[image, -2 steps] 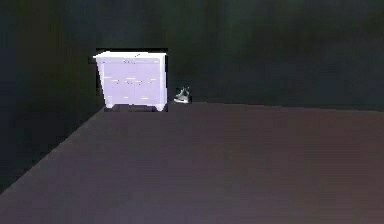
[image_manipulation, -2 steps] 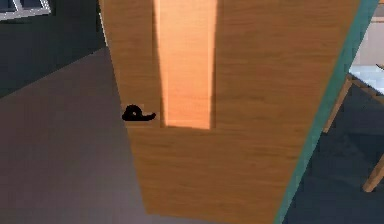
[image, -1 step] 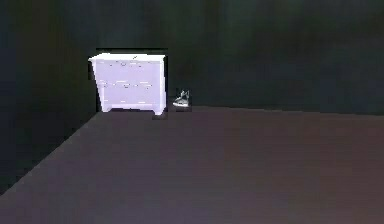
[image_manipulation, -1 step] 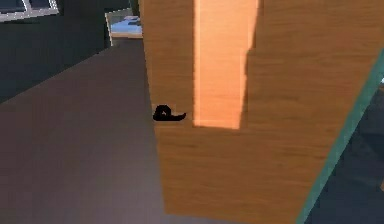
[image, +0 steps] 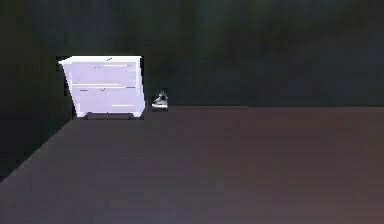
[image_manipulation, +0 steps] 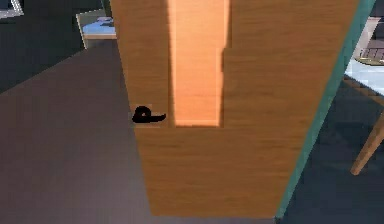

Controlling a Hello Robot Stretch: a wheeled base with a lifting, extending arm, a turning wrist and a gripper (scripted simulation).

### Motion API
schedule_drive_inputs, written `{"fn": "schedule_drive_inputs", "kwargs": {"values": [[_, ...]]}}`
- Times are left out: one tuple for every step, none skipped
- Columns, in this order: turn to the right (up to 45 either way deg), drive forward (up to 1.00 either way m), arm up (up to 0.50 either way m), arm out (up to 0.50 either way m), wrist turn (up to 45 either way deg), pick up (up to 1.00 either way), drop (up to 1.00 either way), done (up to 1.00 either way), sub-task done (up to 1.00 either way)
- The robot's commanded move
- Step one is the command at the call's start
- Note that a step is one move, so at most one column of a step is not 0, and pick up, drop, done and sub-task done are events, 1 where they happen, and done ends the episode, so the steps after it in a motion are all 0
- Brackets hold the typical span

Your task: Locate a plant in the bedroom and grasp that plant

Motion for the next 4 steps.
{"fn": "schedule_drive_inputs", "kwargs": {"values": [[0.0,0.45,0.0,0.0,0.0,0.0,0.0,0.0,0.0],[45.0,0.0,0.0,0.0,0.0,0.0,0.0,0.0,0.0],[24.0,0.0,0.0,0.0,0.0,0.0,0.0,0.0,0.0],[0.0,1.0,0.0,0.0,0.0,0.0,0.0,0.0,0.0]]}}
